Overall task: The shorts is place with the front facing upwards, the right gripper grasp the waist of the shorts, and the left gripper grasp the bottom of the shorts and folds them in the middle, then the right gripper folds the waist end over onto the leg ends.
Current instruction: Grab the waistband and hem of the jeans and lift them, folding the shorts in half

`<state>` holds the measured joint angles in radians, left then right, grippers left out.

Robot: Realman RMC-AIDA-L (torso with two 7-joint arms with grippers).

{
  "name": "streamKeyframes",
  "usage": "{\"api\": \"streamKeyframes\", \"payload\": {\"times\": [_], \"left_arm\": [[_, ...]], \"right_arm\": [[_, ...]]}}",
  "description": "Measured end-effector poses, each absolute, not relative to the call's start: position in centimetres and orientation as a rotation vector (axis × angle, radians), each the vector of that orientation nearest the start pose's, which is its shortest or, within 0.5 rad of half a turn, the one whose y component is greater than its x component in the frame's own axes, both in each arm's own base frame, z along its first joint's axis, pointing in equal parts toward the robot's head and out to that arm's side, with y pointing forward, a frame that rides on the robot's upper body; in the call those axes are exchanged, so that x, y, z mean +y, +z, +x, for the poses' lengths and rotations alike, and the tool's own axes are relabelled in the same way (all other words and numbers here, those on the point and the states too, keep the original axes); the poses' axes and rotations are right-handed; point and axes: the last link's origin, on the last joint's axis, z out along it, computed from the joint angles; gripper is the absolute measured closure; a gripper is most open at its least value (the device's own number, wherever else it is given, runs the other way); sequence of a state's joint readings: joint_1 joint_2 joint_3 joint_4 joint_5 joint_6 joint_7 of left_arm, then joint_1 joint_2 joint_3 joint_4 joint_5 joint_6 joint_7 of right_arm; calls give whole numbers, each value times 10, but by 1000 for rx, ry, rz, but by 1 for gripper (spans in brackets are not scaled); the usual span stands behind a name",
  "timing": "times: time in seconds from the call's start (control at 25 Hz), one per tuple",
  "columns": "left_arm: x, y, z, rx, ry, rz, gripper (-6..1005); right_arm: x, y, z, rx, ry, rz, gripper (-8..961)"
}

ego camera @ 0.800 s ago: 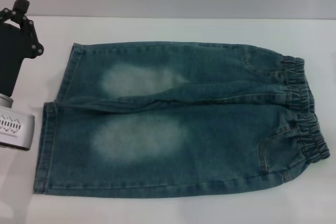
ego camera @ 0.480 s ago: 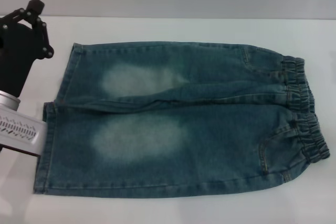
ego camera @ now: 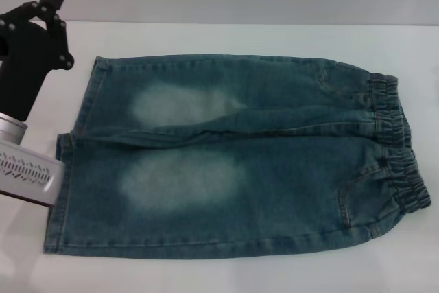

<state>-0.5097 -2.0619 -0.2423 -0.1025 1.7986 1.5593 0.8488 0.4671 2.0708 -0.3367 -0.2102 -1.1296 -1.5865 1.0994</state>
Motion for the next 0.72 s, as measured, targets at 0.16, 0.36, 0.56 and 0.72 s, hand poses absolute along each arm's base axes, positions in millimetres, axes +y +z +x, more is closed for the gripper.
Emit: {"api": "streamKeyframes", "payload": {"times": [0.16, 0.36, 0.56, 0.72], "left_arm": [[327, 4, -272, 594, -219, -1452, 949], [331, 1, -269, 487, -337, -1510, 936], [342, 5, -271, 208, -580, -1605, 923], [347, 6, -273, 76, -676, -1632, 913]], "right_arm": [[330, 74, 303, 712, 1527, -1481, 953], [331, 73, 303, 722, 1520, -1478, 951], [331, 74, 307, 731, 1510, -1462, 948], [331, 74, 308, 734, 1500, -1456, 946]]}}
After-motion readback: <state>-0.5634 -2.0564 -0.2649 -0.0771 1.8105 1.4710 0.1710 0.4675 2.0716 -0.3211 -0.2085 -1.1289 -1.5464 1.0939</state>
